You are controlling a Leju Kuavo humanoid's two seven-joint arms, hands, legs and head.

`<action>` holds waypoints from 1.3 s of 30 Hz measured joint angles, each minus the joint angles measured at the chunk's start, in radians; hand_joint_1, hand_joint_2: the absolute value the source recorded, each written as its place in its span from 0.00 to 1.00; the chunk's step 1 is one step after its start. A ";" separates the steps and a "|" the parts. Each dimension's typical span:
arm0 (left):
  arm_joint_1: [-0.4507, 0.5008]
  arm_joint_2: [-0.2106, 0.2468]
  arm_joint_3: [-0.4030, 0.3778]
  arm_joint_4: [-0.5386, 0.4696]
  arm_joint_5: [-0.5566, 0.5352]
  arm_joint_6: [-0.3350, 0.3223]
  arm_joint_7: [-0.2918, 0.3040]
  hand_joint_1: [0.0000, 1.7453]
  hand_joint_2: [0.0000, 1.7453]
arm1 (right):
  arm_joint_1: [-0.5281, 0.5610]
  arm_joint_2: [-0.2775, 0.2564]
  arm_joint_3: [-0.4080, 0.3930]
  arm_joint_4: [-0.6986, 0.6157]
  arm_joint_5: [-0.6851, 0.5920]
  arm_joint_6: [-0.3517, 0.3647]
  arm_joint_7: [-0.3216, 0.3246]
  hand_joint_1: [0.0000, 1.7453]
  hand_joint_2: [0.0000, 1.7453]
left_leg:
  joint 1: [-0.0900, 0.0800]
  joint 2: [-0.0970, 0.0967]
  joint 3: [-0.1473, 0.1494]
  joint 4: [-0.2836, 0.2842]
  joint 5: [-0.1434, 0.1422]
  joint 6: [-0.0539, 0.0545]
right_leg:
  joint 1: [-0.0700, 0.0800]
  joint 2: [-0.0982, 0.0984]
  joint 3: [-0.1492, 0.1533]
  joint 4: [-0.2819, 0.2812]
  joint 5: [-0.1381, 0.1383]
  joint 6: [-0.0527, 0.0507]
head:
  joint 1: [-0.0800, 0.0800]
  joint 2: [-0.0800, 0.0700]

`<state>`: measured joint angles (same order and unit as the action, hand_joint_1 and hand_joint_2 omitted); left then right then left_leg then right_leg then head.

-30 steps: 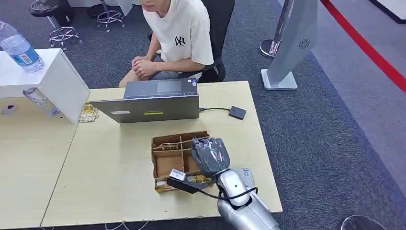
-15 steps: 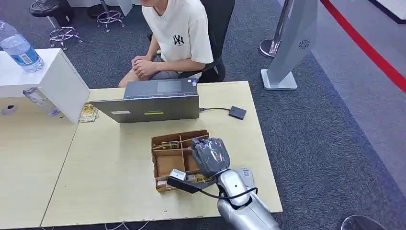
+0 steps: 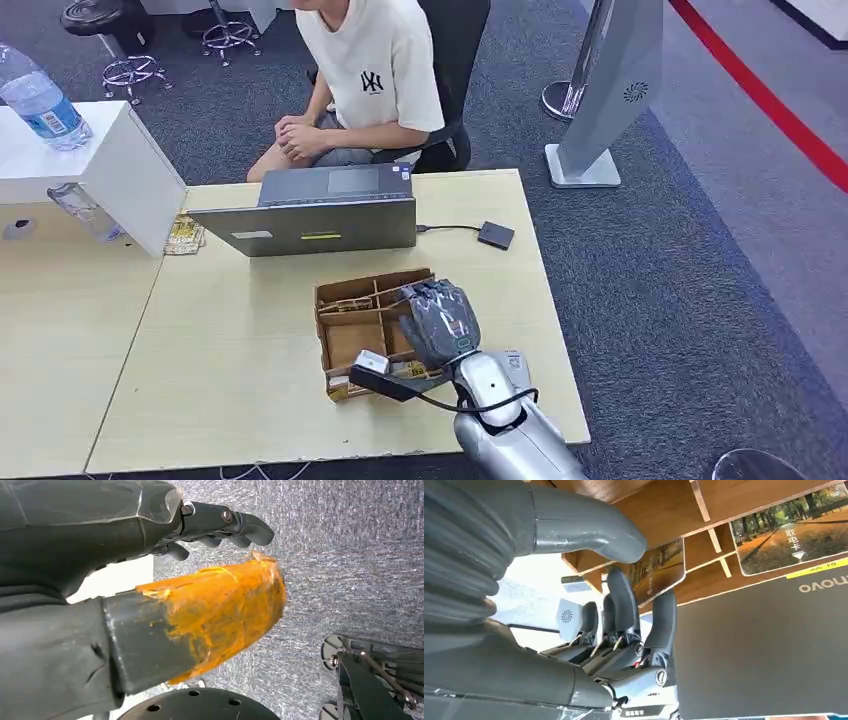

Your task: Pass the card to the sensor for recognition and then transmit it.

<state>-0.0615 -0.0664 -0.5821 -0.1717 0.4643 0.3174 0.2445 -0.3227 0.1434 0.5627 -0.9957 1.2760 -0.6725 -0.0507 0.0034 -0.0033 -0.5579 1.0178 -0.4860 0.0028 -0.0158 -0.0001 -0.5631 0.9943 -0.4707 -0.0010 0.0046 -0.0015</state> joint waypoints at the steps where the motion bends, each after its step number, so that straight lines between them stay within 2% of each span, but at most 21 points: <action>1: 0.000 0.000 0.000 0.000 0.001 0.000 0.000 0.00 0.00 | 0.000 0.000 0.000 0.000 0.000 0.000 0.000 0.56 1.00 | 0.000 0.000 0.000 0.000 0.000 0.000 | 0.000 0.000 0.000 0.000 0.000 0.000 | 0.000 0.000; 8: 0.000 0.000 0.002 0.000 0.003 0.001 -0.002 0.00 0.00 | -0.002 0.000 0.000 0.000 -0.005 0.003 0.000 0.61 1.00 | 0.000 0.000 0.000 0.000 0.000 0.000 | 0.000 0.000 0.000 0.000 0.000 0.000 | 0.000 0.000; 10: 0.000 0.000 0.003 0.000 0.004 0.002 -0.002 0.00 0.00 | -0.003 0.000 0.000 0.000 -0.005 0.003 0.000 0.67 1.00 | 0.000 0.000 0.000 0.000 0.000 0.000 | 0.000 0.000 0.000 0.000 0.000 0.000 | 0.000 0.000; 11: 0.000 0.000 0.004 0.000 0.004 0.002 -0.002 0.00 0.00 | -0.003 0.000 0.000 0.000 -0.005 0.003 0.000 0.66 1.00 | 0.000 0.000 0.000 0.000 0.000 0.000 | 0.000 0.000 0.000 0.000 0.000 0.000 | 0.000 0.000; 12: 0.000 0.000 0.005 0.000 0.004 0.003 -0.002 0.00 0.00 | -0.004 0.000 0.000 0.000 -0.006 0.003 0.002 0.61 1.00 | 0.000 0.000 0.000 0.000 0.000 0.000 | 0.000 0.000 0.000 0.000 0.000 0.000 | 0.000 0.000; 15: 0.000 0.000 0.007 0.000 0.008 0.005 -0.002 0.00 0.00 | -0.004 0.000 0.000 0.000 -0.010 0.003 0.003 0.62 1.00 | 0.000 0.000 0.000 0.000 0.000 0.000 | 0.000 0.000 0.000 0.000 0.000 0.000 | 0.000 0.000; 17: 0.000 0.000 0.008 0.000 0.011 0.005 -0.003 0.00 0.00 | -0.004 0.000 0.000 -0.001 -0.016 0.002 0.003 0.59 1.00 | 0.000 0.000 0.000 0.000 0.000 0.000 | 0.000 0.000 0.000 0.000 0.000 0.000 | 0.000 0.000; 19: 0.000 0.000 0.008 0.000 0.016 0.006 -0.005 0.00 0.00 | -0.003 0.000 0.000 -0.005 -0.039 0.003 -0.002 0.47 1.00 | 0.000 0.000 0.000 0.000 0.000 0.000 | 0.000 0.000 0.000 0.000 0.000 0.000 | 0.000 0.000; 20: 0.000 0.000 0.008 0.000 0.018 0.006 -0.005 0.00 0.00 | -0.003 -0.001 0.000 -0.010 -0.051 0.006 -0.006 0.48 1.00 | 0.000 0.000 0.000 0.000 0.000 0.000 | 0.000 0.000 0.000 0.000 0.000 0.000 | 0.000 0.000; 21: 0.000 0.000 0.008 0.000 0.018 0.006 -0.005 0.00 0.00 | -0.003 -0.003 0.000 -0.019 -0.061 0.014 -0.011 0.46 1.00 | 0.000 0.000 0.000 0.000 0.000 0.000 | 0.000 0.000 0.000 0.000 0.000 0.000 | 0.000 0.000; 22: 0.000 0.000 0.008 0.000 0.019 0.007 -0.005 0.00 0.00 | -0.001 -0.004 0.000 -0.029 -0.073 0.022 -0.013 0.39 1.00 | 0.000 0.000 0.000 0.000 0.000 0.000 | 0.000 0.000 0.000 0.000 0.000 0.000 | 0.000 0.000; 23: 0.000 0.000 0.008 0.000 0.021 0.007 -0.005 0.00 0.00 | 0.001 -0.006 0.000 -0.044 -0.087 0.031 -0.016 0.39 1.00 | 0.000 0.000 0.000 0.000 0.000 0.000 | 0.000 0.000 0.000 0.000 0.000 0.000 | 0.000 0.000; 25: 0.001 0.000 0.009 0.000 0.029 0.009 -0.006 0.00 0.00 | 0.009 -0.010 0.000 -0.079 -0.128 0.055 -0.035 0.18 1.00 | 0.000 0.000 0.000 0.000 0.000 0.000 | 0.000 0.000 0.000 0.000 0.000 0.000 | 0.000 0.000; 26: 0.001 0.000 0.010 0.000 0.032 0.010 -0.007 0.00 0.00 | 0.015 -0.014 0.000 -0.106 -0.154 0.067 -0.043 0.15 1.00 | 0.000 0.000 0.000 0.000 0.000 0.000 | 0.000 0.000 0.000 0.000 0.000 0.000 | 0.000 0.000; 31: 0.002 -0.002 0.016 0.000 0.046 0.016 -0.015 0.00 0.00 | 0.037 -0.034 0.000 -0.226 -0.234 0.124 -0.069 0.15 1.00 | 0.000 0.000 0.000 0.000 0.000 0.000 | 0.000 0.000 0.000 0.000 0.000 0.000 | 0.000 0.000; 36: 0.002 -0.002 0.018 0.000 0.049 0.018 -0.016 0.00 0.00 | 0.046 -0.048 0.000 -0.286 -0.245 0.134 -0.070 0.11 1.00 | 0.000 0.000 0.000 0.000 0.000 0.000 | 0.000 0.000 0.000 0.000 0.000 0.000 | 0.000 0.000; 39: 0.002 -0.002 0.021 0.000 0.058 0.023 -0.021 0.00 0.00 | 0.058 -0.056 0.000 -0.325 -0.325 0.172 -0.104 0.09 1.00 | 0.000 0.000 0.000 0.000 0.000 0.000 | 0.000 0.000 0.000 0.000 0.000 0.000 | 0.000 0.000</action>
<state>-0.0590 -0.0683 -0.5611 -0.1717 0.5219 0.3406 0.2235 -0.2646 0.0870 0.5623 -1.3209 0.9512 -0.5002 -0.1548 0.0034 -0.0031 -0.5581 1.0178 -0.4861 0.0028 -0.0158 0.0001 -0.5634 0.9941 -0.4708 -0.0010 0.0046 -0.0015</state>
